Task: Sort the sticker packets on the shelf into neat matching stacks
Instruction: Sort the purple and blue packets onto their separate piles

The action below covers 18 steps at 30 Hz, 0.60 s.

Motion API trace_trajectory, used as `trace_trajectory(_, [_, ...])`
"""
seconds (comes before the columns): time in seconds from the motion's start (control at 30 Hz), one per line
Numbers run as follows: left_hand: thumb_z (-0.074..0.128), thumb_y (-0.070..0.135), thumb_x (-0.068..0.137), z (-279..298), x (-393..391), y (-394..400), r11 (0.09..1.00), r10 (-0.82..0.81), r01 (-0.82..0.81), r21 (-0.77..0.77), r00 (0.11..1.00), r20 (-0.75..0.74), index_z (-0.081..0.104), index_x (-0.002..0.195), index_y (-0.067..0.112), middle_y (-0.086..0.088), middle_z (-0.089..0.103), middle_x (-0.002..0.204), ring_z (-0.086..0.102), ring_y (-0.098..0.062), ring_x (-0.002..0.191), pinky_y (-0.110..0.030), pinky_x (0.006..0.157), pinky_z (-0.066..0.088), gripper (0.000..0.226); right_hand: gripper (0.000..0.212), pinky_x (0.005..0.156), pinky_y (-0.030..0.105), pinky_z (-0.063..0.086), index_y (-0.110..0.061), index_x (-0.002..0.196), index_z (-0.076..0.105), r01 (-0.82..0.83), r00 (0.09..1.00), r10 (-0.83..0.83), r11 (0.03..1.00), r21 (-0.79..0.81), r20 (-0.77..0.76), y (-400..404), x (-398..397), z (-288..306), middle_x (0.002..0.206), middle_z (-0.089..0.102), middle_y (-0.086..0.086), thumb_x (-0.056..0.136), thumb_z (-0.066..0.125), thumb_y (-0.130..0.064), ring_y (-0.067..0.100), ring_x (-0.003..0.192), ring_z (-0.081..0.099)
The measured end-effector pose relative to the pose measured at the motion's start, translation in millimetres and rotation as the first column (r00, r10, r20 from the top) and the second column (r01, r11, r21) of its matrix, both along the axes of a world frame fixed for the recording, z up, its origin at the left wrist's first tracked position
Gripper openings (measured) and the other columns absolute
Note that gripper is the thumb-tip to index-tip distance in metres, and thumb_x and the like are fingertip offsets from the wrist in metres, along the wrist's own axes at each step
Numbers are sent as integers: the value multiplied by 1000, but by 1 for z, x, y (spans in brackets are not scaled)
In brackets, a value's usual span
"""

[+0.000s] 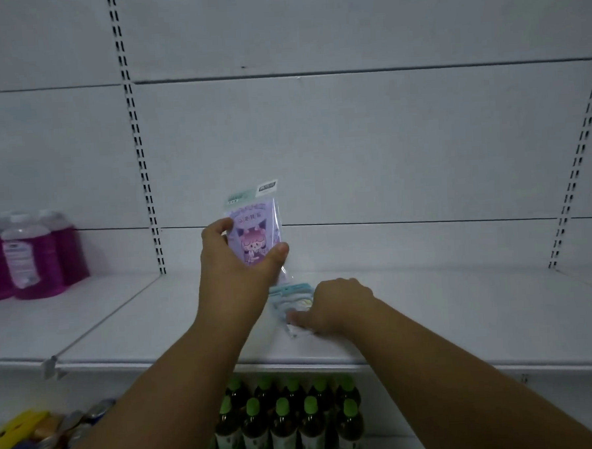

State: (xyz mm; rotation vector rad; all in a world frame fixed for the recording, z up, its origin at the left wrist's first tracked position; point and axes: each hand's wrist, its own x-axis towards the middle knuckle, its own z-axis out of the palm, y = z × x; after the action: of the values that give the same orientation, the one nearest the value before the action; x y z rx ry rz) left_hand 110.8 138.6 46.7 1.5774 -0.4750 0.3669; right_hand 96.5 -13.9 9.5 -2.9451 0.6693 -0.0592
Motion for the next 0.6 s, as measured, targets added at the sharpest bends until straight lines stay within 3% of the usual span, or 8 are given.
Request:
trace_trajectory(0.13, [78,31,78,5,-12,17,999,-27,28,-29,999,19,38,131,31,5,51,126,61,-4,97,-13,69,48,67,78,80,34,44,-22,113,60,24,999,-26,998,64,39,8,11,0,105,63,3,58,56,-78,25,98,56])
trace_trajectory(0.23, [76,29,80,-1,-20,19,996,-68,67,-54,998,-4,40,129,32,4,54,126,63,-5,99,-24,78,57,61,71,83,31,39,-17,118,53,8,998,-15,992,122,56,10,7,9,98,50,4,68,67,-64,22,100,47])
trace_trajectory(0.3, [74,25,83,-3,-26,16,994,-84,83,-74,996,-14,41,127,32,6,56,125,63,-2,99,-33,84,58,56,60,83,28,44,-14,117,50,21,989,-53,974,226,135,8,0,14,101,43,6,73,74,-48,21,101,48])
trace_trajectory(0.37, [71,19,87,-4,-32,10,989,-112,109,-97,993,-27,43,125,32,12,58,116,63,5,94,-36,85,58,49,44,74,27,45,-11,112,52,16,958,-106,947,320,265,-2,-7,13,109,49,10,78,72,-32,22,96,52])
trace_trajectory(0.47, [63,11,92,-4,-43,-8,976,-167,159,-148,985,-41,45,117,34,17,60,110,66,7,81,-34,74,60,38,30,78,35,55,-9,106,53,-42,851,-226,871,490,475,-29,-28,12,104,60,10,82,62,-24,27,98,60])
trace_trajectory(0.6, [57,12,96,-2,-74,-62,960,-233,217,-174,969,-77,47,112,33,11,62,107,69,-1,74,-31,66,60,29,18,73,37,55,-13,101,49,-89,654,-405,798,596,639,-86,-93,23,90,60,4,87,58,-18,18,81,62])
